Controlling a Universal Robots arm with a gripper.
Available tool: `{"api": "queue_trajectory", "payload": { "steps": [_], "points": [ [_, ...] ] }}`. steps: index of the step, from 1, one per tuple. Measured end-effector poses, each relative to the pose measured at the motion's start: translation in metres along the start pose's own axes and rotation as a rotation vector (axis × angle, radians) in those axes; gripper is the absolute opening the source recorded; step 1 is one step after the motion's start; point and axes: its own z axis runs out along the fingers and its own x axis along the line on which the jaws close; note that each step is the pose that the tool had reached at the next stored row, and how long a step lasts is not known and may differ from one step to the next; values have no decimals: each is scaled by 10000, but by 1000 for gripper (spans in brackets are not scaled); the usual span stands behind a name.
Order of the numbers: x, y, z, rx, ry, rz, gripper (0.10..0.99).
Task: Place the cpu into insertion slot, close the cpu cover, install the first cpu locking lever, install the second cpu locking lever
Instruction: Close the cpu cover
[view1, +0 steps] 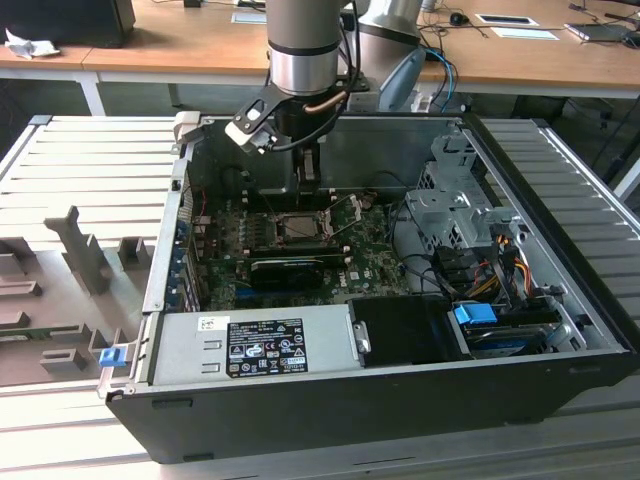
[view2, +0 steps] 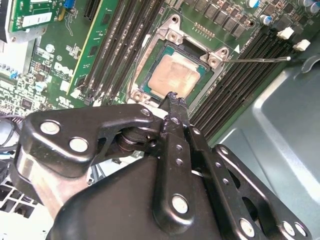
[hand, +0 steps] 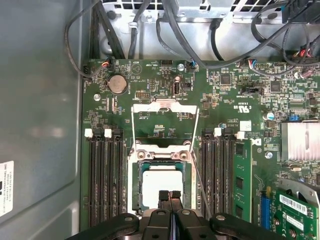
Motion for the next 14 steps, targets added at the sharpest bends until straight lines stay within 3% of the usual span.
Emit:
{"api": "queue_trajectory", "payload": {
  "steps": [14],
  "points": [
    [0,15,-43,3,1,0,106]
  ]
}}
